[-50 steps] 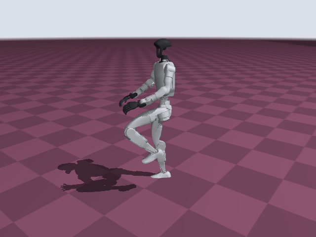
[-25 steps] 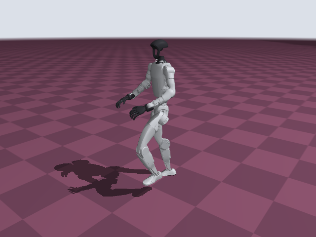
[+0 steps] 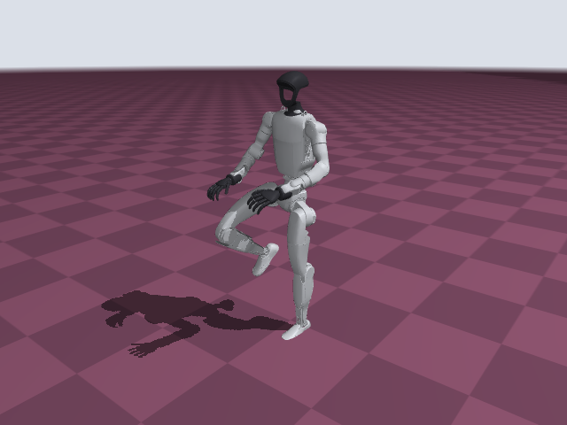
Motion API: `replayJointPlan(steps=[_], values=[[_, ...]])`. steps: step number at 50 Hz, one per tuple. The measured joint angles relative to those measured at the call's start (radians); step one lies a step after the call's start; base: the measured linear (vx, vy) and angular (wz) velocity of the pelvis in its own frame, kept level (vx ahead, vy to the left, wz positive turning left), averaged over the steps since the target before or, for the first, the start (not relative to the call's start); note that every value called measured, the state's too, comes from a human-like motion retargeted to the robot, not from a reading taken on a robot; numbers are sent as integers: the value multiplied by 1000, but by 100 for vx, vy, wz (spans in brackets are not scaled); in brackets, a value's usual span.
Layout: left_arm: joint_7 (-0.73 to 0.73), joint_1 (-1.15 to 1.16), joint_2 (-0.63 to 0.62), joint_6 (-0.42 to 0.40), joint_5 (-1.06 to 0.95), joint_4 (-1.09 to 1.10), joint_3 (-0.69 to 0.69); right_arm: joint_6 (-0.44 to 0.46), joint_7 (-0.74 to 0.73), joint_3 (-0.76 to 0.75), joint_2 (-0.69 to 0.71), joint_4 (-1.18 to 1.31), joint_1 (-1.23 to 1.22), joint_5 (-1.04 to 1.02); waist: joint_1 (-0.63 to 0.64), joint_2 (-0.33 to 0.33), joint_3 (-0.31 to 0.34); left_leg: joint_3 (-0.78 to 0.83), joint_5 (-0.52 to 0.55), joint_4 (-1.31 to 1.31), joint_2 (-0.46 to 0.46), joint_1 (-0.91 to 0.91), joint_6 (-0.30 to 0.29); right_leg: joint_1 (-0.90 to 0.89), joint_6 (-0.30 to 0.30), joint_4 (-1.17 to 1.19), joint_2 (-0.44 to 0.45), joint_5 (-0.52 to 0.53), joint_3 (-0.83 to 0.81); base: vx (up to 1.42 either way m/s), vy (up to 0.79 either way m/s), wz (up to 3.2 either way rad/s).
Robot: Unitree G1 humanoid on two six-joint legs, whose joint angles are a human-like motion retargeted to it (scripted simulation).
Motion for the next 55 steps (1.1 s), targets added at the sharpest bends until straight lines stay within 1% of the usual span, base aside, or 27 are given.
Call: replayJointPlan(steps=[3, 6, 9, 12, 15, 18, 20, 21, 22, 23, 25, 27, 28, 30, 33, 35, 37, 38, 39, 40, 43, 45, 47, 50, 51, 53, 55], values=[[17, -13, -5, 5, -13, -17, -11, -10, 14, 74, 7, 78, -1, -9, 2, 26, 16, -34, -7, 0, 22, 30, -4, -160, -13, 174, 11, -74, -42, 25, -2, 65], [24, -15, 4, 0, -21, -33, -10, -24, -1, 101, 4, 88, -4, -14, -7, 30, 30, -73, -13, 0, 27, 62, -22, -265, -9, 267, -6, -145, -75, 26, -3, 78], [17, 5, 15, -9, -29, -44, 13, -47, 5, 102, -2, 63, -22, -14, -35, 22, 37, -117, -20, 0, 27, 92, -35, -285, 0, 246, -26, -185, -92, 27, -4, 87], [7, 20, 4, -11, -39, -42, 27, -53, 64, 123, 12, 94, -40, -8, -53, 17, 36, -158, -34, 1, 29, 114, -34, -228, 19, 108, -36, -195, -95, 26, -7, 79], [5, -11, -20, -17, -49, -29, 4, -48, 130, 152, 43, 176, -51, 39, -48, 18, 42, -204, -53, 8, 33, 126, -33, -99, 72, -144, -14, -183, -75, 26, -10, 83], [-8, -22, -42, -31, -50, -36, -27, -39, 179, 173, 67, 255, -6, 77, -40, 15, 19, -256, -84, 14, 16, 131, -31, 96, 155, -500, 5, -155, -18, 32, -9, 106], [-24, -58, -40, -55, -83, -41, -46, -40, 231, 175, 88, 326, 9, 110, -48, 12, 37, -317, -97, 17, 7, 161, -61, 299, 181, -810, -14, -117, -2, 36, -10, 154], [-22, -32, -40, -71, -82, -66, -55, -35, 216, 163, 99, 337, 59, 110, -54, 3, 20, -347, -115, 30, -7, 167, -74, 417, 193, -994, -39, -112, -6, 44, -12, 178], [-26, -23, -33, -88, -91, -88, -58, -34, 201, 145, 107, 345, 96, 113, -65, -11, 24, -382, -134, 45, -26, 186, -86, 548, 208, -1177, -65, -107, -9, 51, -15, 203], [-42, -49, -11, -110, -118, -105, -51, -41, 185, 113, 106, 346, 108, 122, -87, -35, 71, -427, -156, 61, -54, 229, -96, 709, 226, -1358, -94, -100, -11, 49, -20, 188], [-1, -91, 28, -115, -176, -145, -57, -70, 209, 103, 100, 340, 126, 222, -75, -83, 90, -470, -187, 81, -111, 264, -80, 918, 250, -1680, -104, -26, 65, 46, -26, 106], [35, -98, 59, -124, -184, -194, -33, -76, 197, 84, 96, 329, 155, 266, -42, -109, 74, -480, -207, 110, -150, 270, -70, 1015, 258, -1842, -100, 48, 166, 41, -29, 12], [55, -97, 74, -127, -182, -222, -11, -78, 187, 73, 94, 325, 166, 277, -23, -109, 69, -473, -216, 133, -158, 270, -65, 1043, 254, -1881, -95, 73, 192, 38, -28, -22], [97, -75, 95, -125, -178, -282, 54, -76, 163, 55, 87, 328, 178, 278, 11, -91, 59, -446, -219, 194, -160, 262, -60, 1064, 251, -1892, -82, 89, 207, 34, -27, -44], [145, -13, 122, -106, -199, -391, 177, -61, 145, 29, 70, 337, 164, 276, 31, -66, 65, -418, -181, 344, -170, 215, -75, 1072, 287, -1855, -68, 94, 215, 31, -32, -46], [168, 13, 154, -84, -212, -452, 231, -53, 150, 10, 57, 318, 159, 300, 32, -73, 73, -418, -124, 504, -200, 144, -113, 1095, 291, -1861, -74, 101, 221, 29, -32, -12], [164, 15, 177, -72, -185, -493, 274, -41, 169, -35, 36, 276, 167, 291, 21, -96, 82, -375, -49, 720, -259, 20, -140, 1108, 290, -1846, -122, 79, 213, 26, -15, 46], [158, 11, 181, -77, -163, -503, 293, -40, 171, -67, 29, 251, 179, 272, 14, -103, 85, -325, -27, 836, -267, -56, -140, 1109, 290, -1831, -144, 62, 200, 21, -16, 78], [146, 0, 183, -75, -153, -502, 300, -36, 172, -79, 23, 232, 190, 273, 15, -111, 83, -268, -30, 948, -251, -135, -140, 1109, 286, -1822, -157, 52, 185, 17, -25, 86], [130, -15, 183, -69, -147, -495, 300, -33, 173, -83, 18, 215, 200, 285, 19, -120, 79, -206, -45, 1059, -224, -214, -139, 1109, 280, -1815, -165, 46, 170, 15, -31, 83], [91, -39, 141, -60, -134, -431, 276, -32, 161, -75, 0, 182, 227, 305, 28, -128, 64, -23, -209, 1398, -95, -432, -45, 1120, 270, -1817, -183, 34, 122, 13, -25, 80], [80, -64, 96, -51, -119, -348, 233, -34, 173, -65, -22, 159, 225, 322, 36, -129, 56, 36, -289, 1604, -46, -580, -25, 1119, 276, -1827, -193, 33, 101, 10, -16, 54], [73, -77, 54, -40, -105, -249, 178, -36, 186, -62, -35, 129, 218, 336, 53, -146, 65, 66, -338, 1772, -34, -709, -48, 1125, 289, -1837, -211, 29, 99, 9, -15, 13], [42, -104, -18, -29, -90, -41, 97, -38, 200, -72, -44, 78, 195, 345, 90, -170, 88, 86, -390, 1991, 7, -894, -115, 1126, 291, -1839, -224, 22, 112, 10, -14, -20], [20, -101, -47, -22, -85, 38, 75, -37, 206, -70, -44, 63, 187, 346, 96, -181, 95, 91, -404, 2048, 23, -951, -127, 1128, 291, -1838, -233, 20, 114, 10, -10, -16], [-14, -91, -104, -6, -71, 197, 33, -35, 220, -61, -44, 32, 168, 346, 98, -203, 105, 100, -425, 2150, 54, -1069, -137, 1131, 291, -1837, -249, 19, 111, 8, -7, 7], [-5, -75, -150, 8, -43, 330, -4, -35, 229, -47, -47, -1, 146, 345, 91, -219, 110, 100, -441, 2225, 84, -1185, -137, 1137, 291, -1843, -260, 23, 102, 7, -5, 15]])
